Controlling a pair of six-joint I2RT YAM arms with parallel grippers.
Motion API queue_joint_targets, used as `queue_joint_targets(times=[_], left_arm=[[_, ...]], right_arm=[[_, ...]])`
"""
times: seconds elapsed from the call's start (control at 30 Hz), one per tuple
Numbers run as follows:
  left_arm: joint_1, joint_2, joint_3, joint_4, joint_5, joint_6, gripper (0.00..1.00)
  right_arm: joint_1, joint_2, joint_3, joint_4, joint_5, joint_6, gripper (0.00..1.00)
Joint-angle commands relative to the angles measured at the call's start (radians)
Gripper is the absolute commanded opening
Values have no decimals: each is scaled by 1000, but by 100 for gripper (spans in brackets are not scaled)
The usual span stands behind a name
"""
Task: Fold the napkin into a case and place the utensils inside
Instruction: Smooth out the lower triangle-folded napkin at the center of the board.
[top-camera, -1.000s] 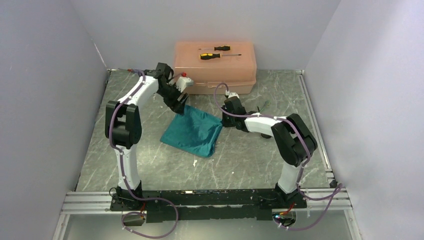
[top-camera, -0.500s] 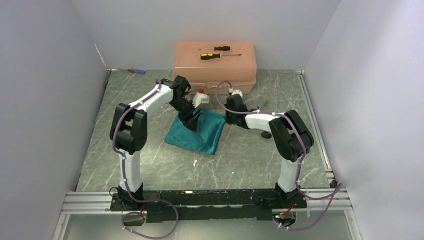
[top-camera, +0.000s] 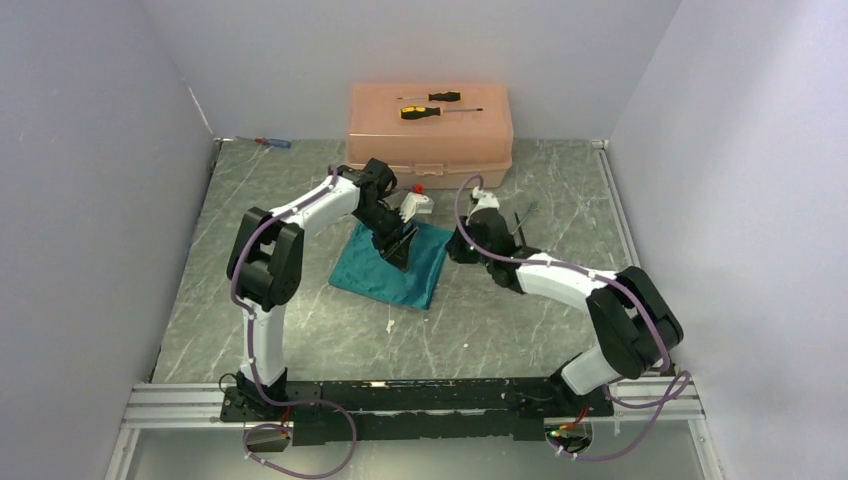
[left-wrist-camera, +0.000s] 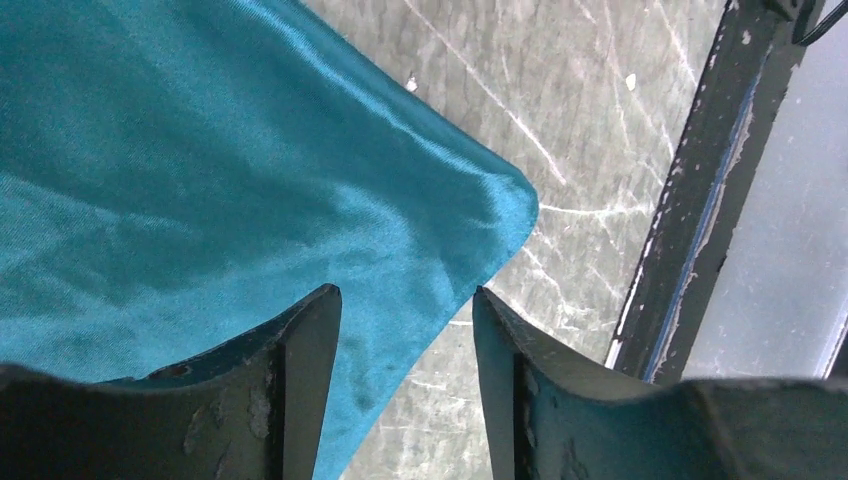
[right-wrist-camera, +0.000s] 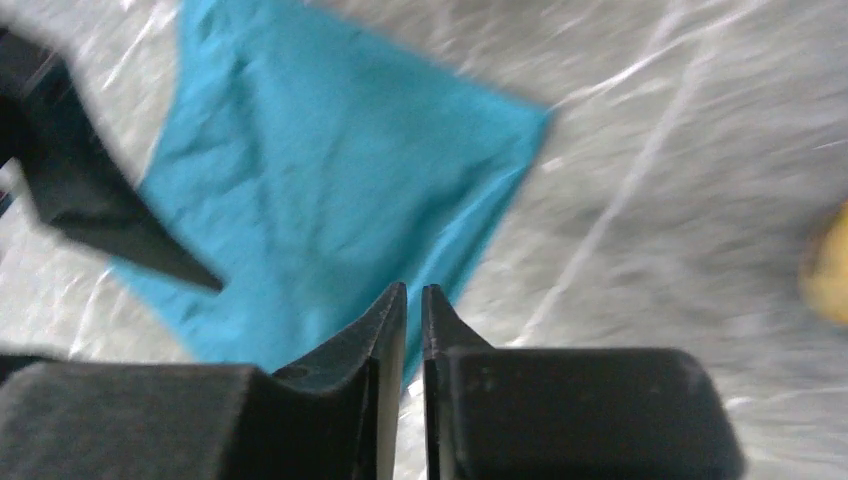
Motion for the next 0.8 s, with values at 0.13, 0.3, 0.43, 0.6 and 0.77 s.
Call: queue_joint_targets(times=[0.13,0.3,0.43,0.6,0.77], left_arm=[[97,-1,83,20,2,-70,52],[172,62,143,88,-134,-77,50],[190,104,151,160,-205,-31,49],[190,151,157,238,-251,3,48],[189,191,168,272,-270,11,46]], right_arm=[[219,15,-37,165,-149,98,0],[233,86,-67,226,-197,125,0],[231,112,-125,263,-211,137,0],[210,133,-198,307,-235,149,0],[188,102,-232,332,-262,147,0]])
